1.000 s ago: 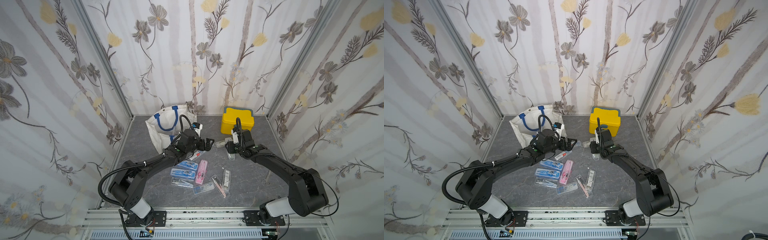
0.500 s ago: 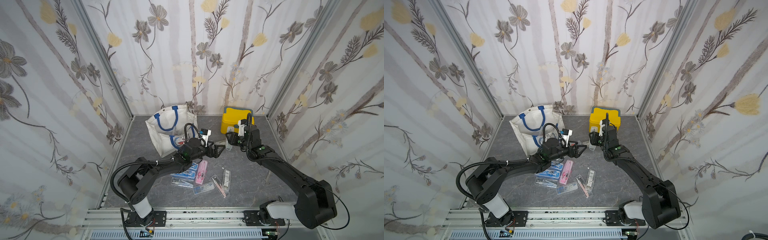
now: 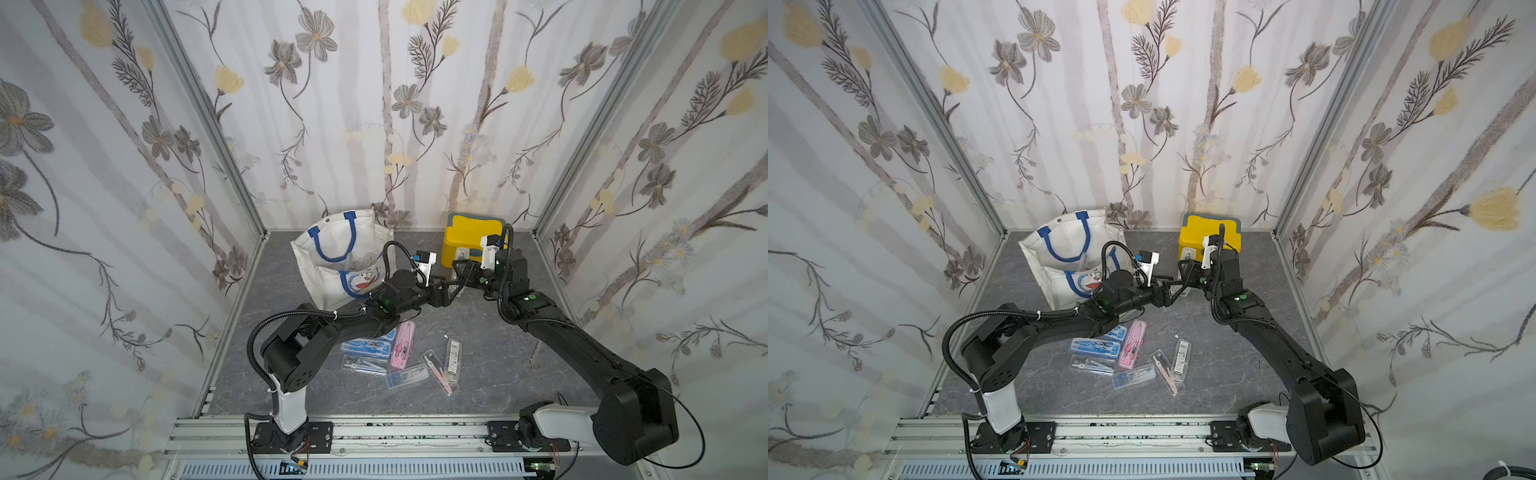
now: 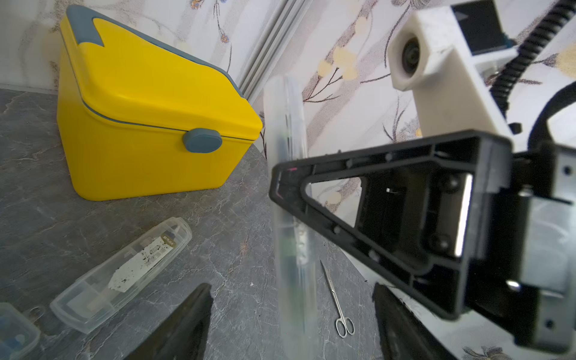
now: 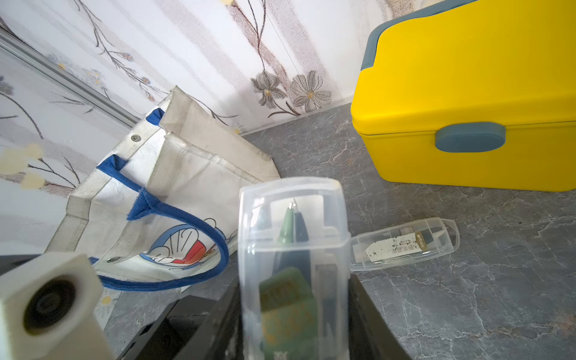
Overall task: Put the compass set into the canvas bag
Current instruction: Pick up the compass set at the center of the board.
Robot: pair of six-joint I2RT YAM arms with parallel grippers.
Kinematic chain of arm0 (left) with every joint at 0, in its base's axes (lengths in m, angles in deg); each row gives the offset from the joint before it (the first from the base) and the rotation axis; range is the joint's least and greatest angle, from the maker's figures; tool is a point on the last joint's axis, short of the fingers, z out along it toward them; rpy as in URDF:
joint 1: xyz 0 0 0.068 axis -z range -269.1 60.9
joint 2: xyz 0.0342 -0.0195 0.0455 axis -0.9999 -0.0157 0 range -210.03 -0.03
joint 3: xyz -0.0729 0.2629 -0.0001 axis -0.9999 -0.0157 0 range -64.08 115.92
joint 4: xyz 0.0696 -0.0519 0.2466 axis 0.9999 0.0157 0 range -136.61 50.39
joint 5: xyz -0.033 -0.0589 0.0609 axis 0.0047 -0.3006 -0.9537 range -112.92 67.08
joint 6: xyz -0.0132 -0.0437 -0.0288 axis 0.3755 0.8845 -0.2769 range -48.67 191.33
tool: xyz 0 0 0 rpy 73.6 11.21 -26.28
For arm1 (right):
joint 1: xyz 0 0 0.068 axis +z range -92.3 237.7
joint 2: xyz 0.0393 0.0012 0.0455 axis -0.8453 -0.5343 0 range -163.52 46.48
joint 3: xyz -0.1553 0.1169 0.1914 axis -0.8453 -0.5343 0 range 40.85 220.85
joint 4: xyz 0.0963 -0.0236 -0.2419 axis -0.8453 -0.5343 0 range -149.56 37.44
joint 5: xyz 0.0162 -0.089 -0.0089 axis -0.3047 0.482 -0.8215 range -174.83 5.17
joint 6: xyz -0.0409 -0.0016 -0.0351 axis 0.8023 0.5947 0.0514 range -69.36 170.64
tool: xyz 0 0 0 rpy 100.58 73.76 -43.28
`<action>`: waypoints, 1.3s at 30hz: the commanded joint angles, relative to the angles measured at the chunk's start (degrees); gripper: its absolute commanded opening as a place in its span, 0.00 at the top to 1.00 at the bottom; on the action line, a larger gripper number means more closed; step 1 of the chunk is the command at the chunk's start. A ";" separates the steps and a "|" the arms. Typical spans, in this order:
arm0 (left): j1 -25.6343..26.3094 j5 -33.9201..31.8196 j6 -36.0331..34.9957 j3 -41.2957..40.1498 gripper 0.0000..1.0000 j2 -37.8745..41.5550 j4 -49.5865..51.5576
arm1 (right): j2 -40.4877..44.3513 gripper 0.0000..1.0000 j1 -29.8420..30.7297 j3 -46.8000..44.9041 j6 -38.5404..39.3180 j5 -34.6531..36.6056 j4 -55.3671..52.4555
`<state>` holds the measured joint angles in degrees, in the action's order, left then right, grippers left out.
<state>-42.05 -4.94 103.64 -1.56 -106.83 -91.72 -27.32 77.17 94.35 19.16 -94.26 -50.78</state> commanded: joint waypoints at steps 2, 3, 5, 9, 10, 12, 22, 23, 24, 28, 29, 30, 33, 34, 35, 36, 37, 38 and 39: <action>0.06 -0.79 1.56 1.80 0.31 -1.32 -3.17 | 0.93 0.73 -0.06 -0.53 -1.05 -2.20 4.24; 0.06 -0.61 1.73 2.06 0.33 -1.65 -3.45 | 1.09 0.73 -0.04 -0.67 -1.37 -2.52 4.50; 0.05 -0.59 2.12 2.72 0.40 -2.24 -3.55 | 1.20 0.73 -0.06 -0.88 -1.48 -3.15 4.97; 0.06 -0.41 2.79 3.87 0.52 -3.24 -3.49 | 0.82 0.73 -0.11 -0.90 -1.55 -3.49 5.29; 0.06 -0.52 2.85 4.00 0.56 -3.43 -3.45 | 0.77 0.73 -0.03 -1.02 -1.56 -3.56 5.27; 0.06 -0.64 3.02 4.17 0.63 -3.59 -3.43 | 0.53 0.73 -0.06 -1.11 -1.65 -3.67 5.34; 0.06 -1.02 2.95 4.54 0.84 -3.85 -3.22 | -0.29 0.73 -0.07 -1.11 -1.66 -4.28 5.43; 0.06 -1.02 2.96 4.54 0.85 -3.86 -3.21 | -0.38 0.73 -0.07 -1.13 -1.72 -4.37 5.43; 0.06 -0.93 2.95 4.52 0.87 -3.87 -3.08 | -0.38 0.72 -0.06 -1.20 -1.71 -4.41 5.43; 0.05 -1.35 2.76 4.52 0.89 -3.90 -2.55 | -0.29 0.64 -0.12 -1.28 -1.72 -4.52 5.46; 0.06 -1.52 2.63 4.54 0.89 -3.84 -2.34 | -0.21 0.60 -0.14 -1.42 -1.74 -4.54 5.56; 0.04 -1.62 2.43 4.54 0.89 -3.76 -2.07 | -0.04 0.53 -0.25 -1.61 -1.78 -4.63 5.74; 0.04 -2.44 1.41 4.45 0.89 -3.25 -0.81 | 1.03 0.24 -1.02 -2.48 -2.09 -4.97 6.24; 0.06 -2.80 0.78 4.54 0.89 -2.94 0.01 | 1.67 0.01 -1.44 -2.89 -2.17 -5.09 6.54; 0.08 -3.21 0.18 4.54 0.89 -2.64 0.78 | 2.40 0.00 -2.02 -3.29 -2.20 -5.07 6.76; -0.06 -3.89 -0.78 4.54 0.89 -2.16 1.87 | 3.41 0.00 -2.71 -3.81 -2.20 -5.12 7.14; -0.09 -4.90 -1.81 4.67 0.89 -1.53 3.37 | 4.45 0.01 -3.38 -4.51 -2.26 -4.99 7.58; -0.20 -5.89 -2.80 4.71 0.89 -0.90 4.85 | 5.60 0.00 -4.00 -5.08 -2.26 -4.91 8.14; -0.41 -7.16 -4.30 5.00 0.89 -0.08 6.76 | 6.96 0.01 -4.66 -5.76 -2.12 -4.75 8.76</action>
<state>-42.16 -8.59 103.27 2.46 -108.58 -87.67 -22.47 73.43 89.62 17.17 -98.52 -46.10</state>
